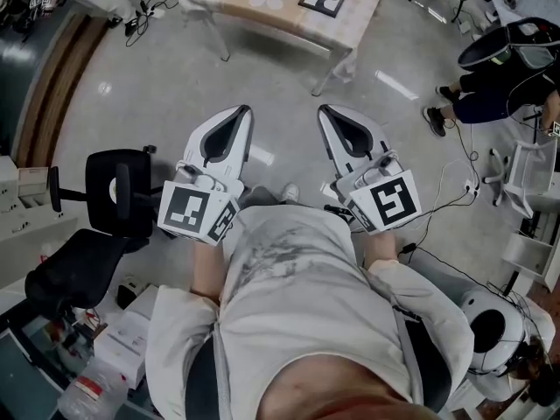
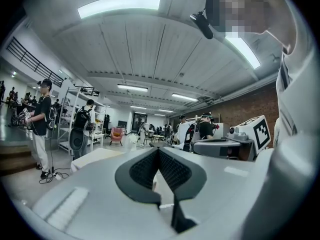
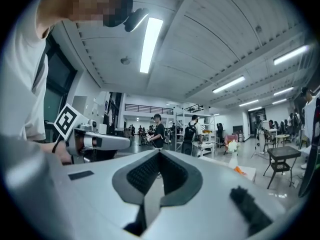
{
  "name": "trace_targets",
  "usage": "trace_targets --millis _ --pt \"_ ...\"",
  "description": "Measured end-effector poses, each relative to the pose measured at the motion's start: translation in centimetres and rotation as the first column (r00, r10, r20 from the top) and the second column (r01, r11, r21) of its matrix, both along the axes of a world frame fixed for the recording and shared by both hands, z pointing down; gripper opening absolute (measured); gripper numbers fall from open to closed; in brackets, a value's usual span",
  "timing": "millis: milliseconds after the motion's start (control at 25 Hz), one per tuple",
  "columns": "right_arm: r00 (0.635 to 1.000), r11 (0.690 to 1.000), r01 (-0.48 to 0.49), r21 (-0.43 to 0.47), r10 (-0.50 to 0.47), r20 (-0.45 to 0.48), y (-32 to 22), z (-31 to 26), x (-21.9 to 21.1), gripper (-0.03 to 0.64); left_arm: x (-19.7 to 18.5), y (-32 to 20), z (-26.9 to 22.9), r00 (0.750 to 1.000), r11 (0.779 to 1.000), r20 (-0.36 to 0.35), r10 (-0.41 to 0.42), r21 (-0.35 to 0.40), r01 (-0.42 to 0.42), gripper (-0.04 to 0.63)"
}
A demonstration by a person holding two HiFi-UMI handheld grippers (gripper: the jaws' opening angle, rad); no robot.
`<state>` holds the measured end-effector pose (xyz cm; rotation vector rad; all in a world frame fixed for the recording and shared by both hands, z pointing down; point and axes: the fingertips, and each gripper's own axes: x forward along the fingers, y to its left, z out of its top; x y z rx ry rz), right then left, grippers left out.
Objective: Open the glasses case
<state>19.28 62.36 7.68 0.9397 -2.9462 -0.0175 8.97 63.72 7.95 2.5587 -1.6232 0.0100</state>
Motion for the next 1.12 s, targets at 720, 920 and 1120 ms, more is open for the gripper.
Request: trace_targets --millis 720,920,1120 --pt "0.998 1.000 -0.023 0.014 0.023 -0.055 -6.4 1.4 -3.5 0.015 -2.9 -7.1 1.4 1.000 1.000 0.006 0.024 0.001 -0.024 0.006" --pt "0.997 0.999 -0.048 0.009 0.048 -0.063 -9.6 1.7 -5.4 0.015 -4.7 -10.5 1.8 0.999 0.999 0.003 0.044 0.000 -0.044 0.006" --pt "0.995 0.997 -0.073 0.008 0.073 -0.074 -12.0 2.0 -6.9 0.015 -6.2 -13.0 2.2 0.997 0.997 0.001 0.071 0.001 -0.071 0.006"
